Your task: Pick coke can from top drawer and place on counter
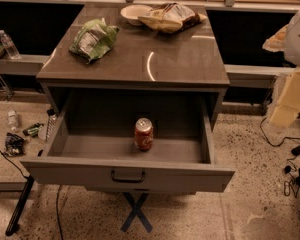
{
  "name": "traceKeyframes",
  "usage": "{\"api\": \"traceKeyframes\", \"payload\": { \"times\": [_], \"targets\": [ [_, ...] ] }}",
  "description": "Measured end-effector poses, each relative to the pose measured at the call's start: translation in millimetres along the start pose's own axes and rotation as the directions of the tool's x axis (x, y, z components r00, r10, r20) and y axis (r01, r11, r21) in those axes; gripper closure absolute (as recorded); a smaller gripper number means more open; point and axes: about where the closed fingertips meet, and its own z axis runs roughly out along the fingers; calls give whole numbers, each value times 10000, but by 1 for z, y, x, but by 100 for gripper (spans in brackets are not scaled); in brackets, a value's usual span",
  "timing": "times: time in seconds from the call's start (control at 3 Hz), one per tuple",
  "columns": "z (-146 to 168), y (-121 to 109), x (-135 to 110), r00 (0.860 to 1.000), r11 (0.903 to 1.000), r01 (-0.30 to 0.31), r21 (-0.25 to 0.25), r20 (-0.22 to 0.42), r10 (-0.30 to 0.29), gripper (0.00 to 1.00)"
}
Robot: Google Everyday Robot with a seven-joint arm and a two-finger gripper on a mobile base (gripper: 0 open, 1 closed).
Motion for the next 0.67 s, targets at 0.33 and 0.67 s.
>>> {"api": "traceKeyframes", "payload": {
  "times": [0.33,0.67],
  "targets": [
    [1,-1,-2,9999,10000,-37,-7,117,37,0],
    [20,-10,-25,9835,9984,-542,-168,1722,563,0]
  ]
}}
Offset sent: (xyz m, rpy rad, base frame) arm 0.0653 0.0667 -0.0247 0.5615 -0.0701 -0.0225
